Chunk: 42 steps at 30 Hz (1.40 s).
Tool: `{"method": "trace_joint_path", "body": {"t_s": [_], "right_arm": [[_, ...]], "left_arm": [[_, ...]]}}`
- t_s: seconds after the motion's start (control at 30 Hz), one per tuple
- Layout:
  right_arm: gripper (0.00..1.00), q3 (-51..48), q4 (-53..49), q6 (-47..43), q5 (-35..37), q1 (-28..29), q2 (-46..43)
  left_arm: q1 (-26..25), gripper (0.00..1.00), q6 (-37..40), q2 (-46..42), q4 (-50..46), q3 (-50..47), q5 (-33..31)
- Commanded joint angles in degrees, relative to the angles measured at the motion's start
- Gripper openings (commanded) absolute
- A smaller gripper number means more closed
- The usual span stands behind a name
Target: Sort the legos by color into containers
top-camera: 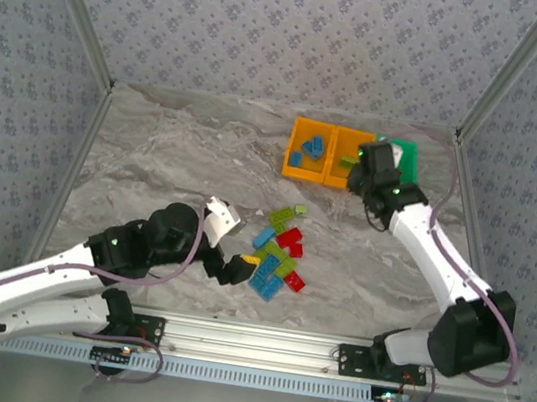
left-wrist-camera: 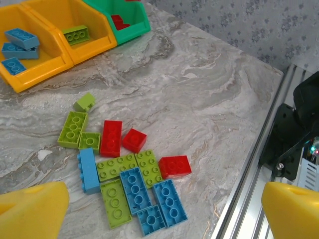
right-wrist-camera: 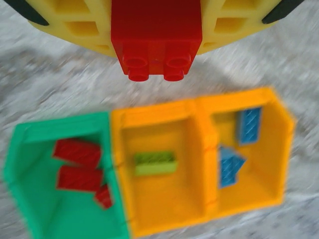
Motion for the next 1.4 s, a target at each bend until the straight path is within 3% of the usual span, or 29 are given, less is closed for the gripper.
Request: {"method": "trace_joint_path", "body": {"t_s": [0.0, 0.17, 0.27, 0.33, 0.43, 0.57, 0.63, 0.83, 0.97, 1.17, 1.27, 1.37], "right_arm": [[0.26, 5.2, 1.2, -6.7, -0.5, -7.7, 7.1], [0.29, 17.3, -1.6, -6.7, -5.2, -14.8, 22.5], [0.40, 23.8, -4.7, -5.9, -8.8, -17.0, 29.9], [0.49, 27.3, -7.8, -5.8, -9.6, -17.6, 32.6], [0.55, 29.2, -10.3, -5.7, -8.9, -17.7, 32.3], [0.59, 25.0, -11.3, -4.0, -10.3, -17.3, 25.3], [0.60, 21.1, -12.5, -3.1, -12.3, -16.7, 19.3], [0.74, 2.5, -11.0, -3.2, -21.0, -10.9, -8.1], [0.79, -4.1, -18.6, -3.7, -25.0, -4.7, -22.3], [0.83, -3.5, -35.9, -2.2, -29.4, 5.4, -32.2], [0.83, -2.9, -39.9, -0.6, -26.4, 8.6, -34.4], [0.84, -2.9, -41.2, 0.5, -23.8, 9.7, -36.6]], "left_arm": [[-0.3, 0.99, -3.7, -1.6, 1.0, -1.4, -2.0], [-0.3, 0.99, -10.5, -2.0, -3.0, -1.0, -11.4], [-0.3, 0.99, -15.4, -1.8, -6.2, -0.7, -17.2], [-0.3, 0.99, -17.3, -1.7, -7.5, -0.8, -18.9], [-0.3, 0.99, -20.7, -1.2, -8.7, -1.1, -21.2], [0.1, 0.99, -26.8, 1.8, -11.2, -0.2, -26.5], [1.0, 0.99, -27.5, 3.9, -11.4, 0.8, -26.3], [7.5, 0.99, -23.8, 15.1, -5.4, 4.8, -12.5], [9.0, 0.98, -15.9, 26.4, -3.5, 12.0, -6.7], [9.0, 0.97, -5.5, 44.3, -0.6, 25.1, -0.5], [9.0, 0.98, 3.0, 54.1, -3.1, 33.4, -0.1], [9.1, 0.99, 10.0, 64.1, -8.5, 43.3, -3.8]]}}
